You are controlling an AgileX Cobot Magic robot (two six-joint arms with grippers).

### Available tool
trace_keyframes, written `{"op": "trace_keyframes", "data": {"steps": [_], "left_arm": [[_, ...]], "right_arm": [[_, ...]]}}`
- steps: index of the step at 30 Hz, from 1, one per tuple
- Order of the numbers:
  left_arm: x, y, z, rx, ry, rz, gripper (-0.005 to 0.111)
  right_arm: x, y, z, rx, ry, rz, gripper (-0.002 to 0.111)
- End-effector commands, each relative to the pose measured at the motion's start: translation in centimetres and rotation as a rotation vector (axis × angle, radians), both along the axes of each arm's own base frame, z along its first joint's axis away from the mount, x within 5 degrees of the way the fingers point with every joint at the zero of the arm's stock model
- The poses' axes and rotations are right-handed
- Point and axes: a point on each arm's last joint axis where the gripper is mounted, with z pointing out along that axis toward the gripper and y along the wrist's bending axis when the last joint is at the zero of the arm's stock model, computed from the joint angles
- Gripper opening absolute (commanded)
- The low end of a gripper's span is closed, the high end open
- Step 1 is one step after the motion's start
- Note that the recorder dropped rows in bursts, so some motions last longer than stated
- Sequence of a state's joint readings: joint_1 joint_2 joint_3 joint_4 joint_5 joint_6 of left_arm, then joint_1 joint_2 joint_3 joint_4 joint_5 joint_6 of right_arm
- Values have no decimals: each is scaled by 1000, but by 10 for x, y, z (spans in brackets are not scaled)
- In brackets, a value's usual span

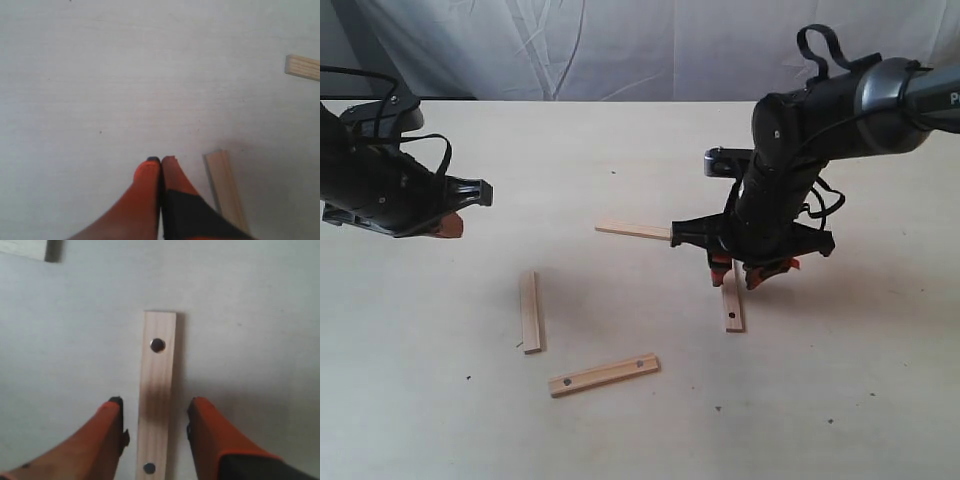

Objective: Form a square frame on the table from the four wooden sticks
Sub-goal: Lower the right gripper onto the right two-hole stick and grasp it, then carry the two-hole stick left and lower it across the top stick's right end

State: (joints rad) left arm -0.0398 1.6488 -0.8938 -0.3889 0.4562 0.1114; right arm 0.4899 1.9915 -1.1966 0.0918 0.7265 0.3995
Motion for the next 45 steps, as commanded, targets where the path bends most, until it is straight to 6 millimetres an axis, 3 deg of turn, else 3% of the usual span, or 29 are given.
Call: {"op": "trace_keyframes", "data": {"steps": [1,15,20,23,26,31,38,45], "left_arm": [[2,-2,1,-13,-15,12,0],[3,-2,1,-28,-20,27,0],[3,-2,1,-28,-20,27,0],[3,-2,2,-27,-24,28,0],[4,-2,2,-27,-34,33,0],[5,-3,3,-51,-44,59,0],[6,-3,3,-58,-49,68,0],[7,-2,4,-55,-61,72,0]], "right_arm": [[-2,9,-8,1,10,-4,42],[-8,10,-21,-86,50,-28,37],[-9,11,-21,-81,53,-30,-1],[-7,12,-14,-67,32,-37,2],[0,16,7,-28,-27,-49,2],[16,40,39,107,-108,-85,2],[27,72,24,122,-105,-66,2],[34,76,3,72,-65,-78,2]]}}
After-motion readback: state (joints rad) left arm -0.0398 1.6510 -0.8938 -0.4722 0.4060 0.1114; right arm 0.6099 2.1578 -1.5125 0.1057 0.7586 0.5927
